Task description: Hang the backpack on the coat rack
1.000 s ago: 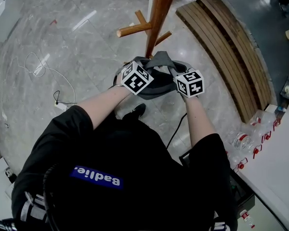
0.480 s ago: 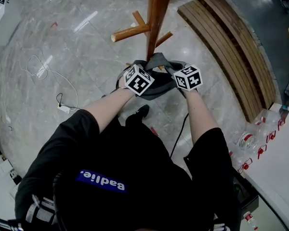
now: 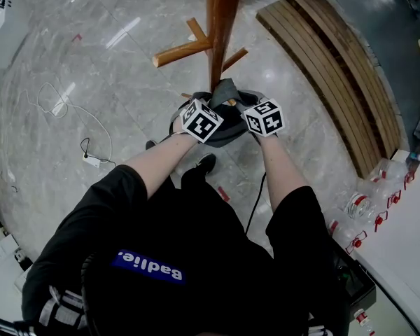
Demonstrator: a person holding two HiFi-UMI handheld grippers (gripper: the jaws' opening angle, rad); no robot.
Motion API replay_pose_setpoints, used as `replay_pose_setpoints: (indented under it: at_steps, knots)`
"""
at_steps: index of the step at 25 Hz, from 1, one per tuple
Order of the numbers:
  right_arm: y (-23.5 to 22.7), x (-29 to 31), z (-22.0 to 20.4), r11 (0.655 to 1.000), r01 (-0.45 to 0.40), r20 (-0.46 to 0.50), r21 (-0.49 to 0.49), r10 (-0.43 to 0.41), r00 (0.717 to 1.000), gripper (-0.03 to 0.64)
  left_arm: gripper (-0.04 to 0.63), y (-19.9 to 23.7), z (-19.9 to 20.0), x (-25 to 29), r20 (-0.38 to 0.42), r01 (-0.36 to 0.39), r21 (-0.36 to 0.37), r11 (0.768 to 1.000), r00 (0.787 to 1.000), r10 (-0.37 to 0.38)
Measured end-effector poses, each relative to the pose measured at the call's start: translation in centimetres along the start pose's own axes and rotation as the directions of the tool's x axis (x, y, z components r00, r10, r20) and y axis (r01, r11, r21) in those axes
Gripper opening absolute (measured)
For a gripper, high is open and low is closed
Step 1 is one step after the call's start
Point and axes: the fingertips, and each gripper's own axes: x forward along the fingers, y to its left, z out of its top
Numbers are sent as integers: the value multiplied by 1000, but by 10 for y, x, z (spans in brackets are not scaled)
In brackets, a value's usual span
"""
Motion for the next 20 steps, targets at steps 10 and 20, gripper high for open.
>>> replay_pose_setpoints:
  at_steps: [10,20]
  knots:
    - [3,5,2,993,81,55,-87,-76,996,180,174,-3,-6,-6,30,25,-45,999,999,-24]
    - [-6,-2,-20,985,121,-19,-123,-124,992,264,204,-6,-13,-58,81,72,-139,988,995,-61]
